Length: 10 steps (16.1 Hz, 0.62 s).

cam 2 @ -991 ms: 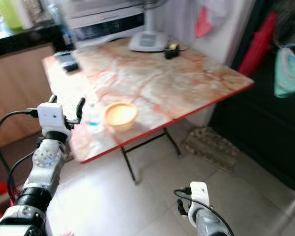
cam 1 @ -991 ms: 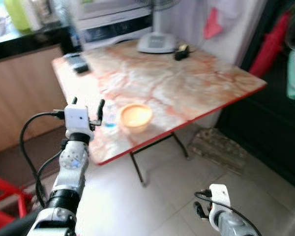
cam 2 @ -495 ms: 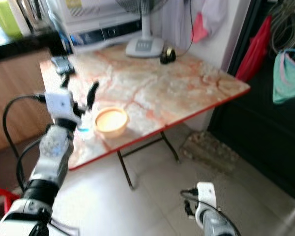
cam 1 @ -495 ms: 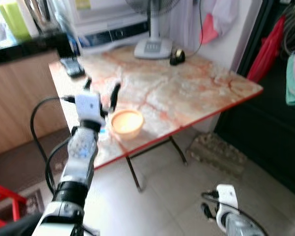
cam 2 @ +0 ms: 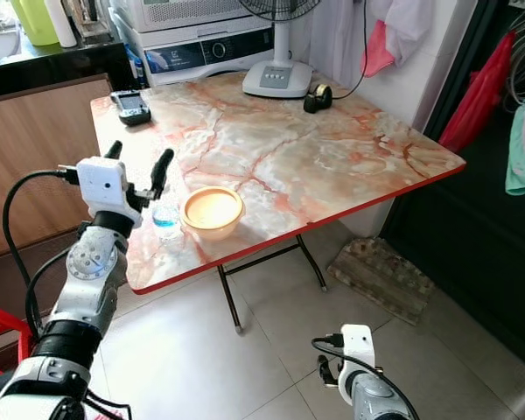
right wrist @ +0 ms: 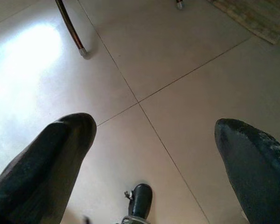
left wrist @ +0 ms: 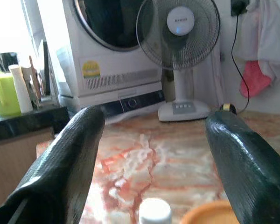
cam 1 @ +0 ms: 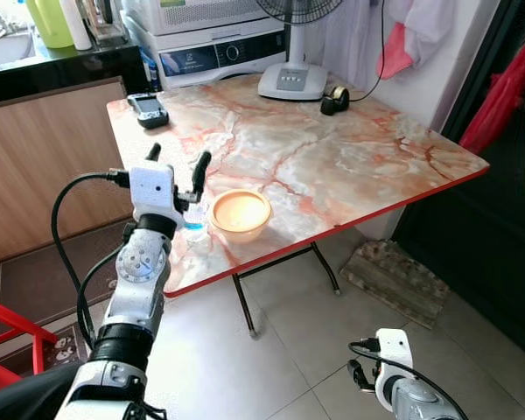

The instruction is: Restocking fridge

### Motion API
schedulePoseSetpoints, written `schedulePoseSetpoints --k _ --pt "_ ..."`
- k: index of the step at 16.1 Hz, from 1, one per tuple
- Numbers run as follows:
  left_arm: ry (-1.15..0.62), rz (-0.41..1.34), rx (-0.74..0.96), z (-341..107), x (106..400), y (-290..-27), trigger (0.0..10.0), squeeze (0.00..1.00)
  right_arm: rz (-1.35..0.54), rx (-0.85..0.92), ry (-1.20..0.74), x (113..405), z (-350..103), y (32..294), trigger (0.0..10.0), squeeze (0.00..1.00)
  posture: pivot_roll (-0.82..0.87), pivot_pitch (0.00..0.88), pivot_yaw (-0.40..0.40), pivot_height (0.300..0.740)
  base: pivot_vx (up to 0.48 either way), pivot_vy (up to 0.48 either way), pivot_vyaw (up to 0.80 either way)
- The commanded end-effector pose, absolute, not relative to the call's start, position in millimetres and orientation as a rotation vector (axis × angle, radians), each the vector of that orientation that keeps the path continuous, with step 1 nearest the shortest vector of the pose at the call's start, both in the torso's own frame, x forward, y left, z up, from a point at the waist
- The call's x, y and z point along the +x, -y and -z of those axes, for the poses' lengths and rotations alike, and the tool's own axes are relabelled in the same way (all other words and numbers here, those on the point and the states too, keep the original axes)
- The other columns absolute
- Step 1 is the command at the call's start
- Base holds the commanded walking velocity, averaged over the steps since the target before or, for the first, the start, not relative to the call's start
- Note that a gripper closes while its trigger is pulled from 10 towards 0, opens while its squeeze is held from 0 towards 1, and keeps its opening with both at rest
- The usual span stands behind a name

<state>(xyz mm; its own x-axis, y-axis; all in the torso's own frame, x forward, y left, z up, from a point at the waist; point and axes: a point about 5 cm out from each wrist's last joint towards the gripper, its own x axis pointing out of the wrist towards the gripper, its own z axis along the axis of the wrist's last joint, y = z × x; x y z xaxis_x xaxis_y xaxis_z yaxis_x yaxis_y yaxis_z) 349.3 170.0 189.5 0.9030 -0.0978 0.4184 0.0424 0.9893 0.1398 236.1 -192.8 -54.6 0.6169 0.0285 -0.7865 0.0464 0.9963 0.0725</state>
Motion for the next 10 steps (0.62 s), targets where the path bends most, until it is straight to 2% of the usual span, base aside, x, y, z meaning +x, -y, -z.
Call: schedulePoseSetpoints --k 1,7,10 --pt "0.420 0.054 0.116 -186.8 348.0 -173.9 10.0 0.00 0.010 0.077 -0.904 238.3 52.8 194.9 10.0 0.00 0.03 0.000 -0.013 0.740 0.000 0.000 0.00" --pt "0.378 -0.012 0.135 -175.7 345.5 -191.2 10.0 0.00 0.002 0.073 -0.906 238.6 52.6 195.2 10.0 0.00 0.03 0.000 -0.021 0.740 0.000 0.000 0.00" --pt "0.370 -0.008 0.140 -174.8 345.6 -190.7 10.0 0.00 -0.004 0.069 -0.909 238.3 52.6 195.5 10.0 0.00 0.03 0.000 -0.024 0.740 0.084 0.000 0.00"
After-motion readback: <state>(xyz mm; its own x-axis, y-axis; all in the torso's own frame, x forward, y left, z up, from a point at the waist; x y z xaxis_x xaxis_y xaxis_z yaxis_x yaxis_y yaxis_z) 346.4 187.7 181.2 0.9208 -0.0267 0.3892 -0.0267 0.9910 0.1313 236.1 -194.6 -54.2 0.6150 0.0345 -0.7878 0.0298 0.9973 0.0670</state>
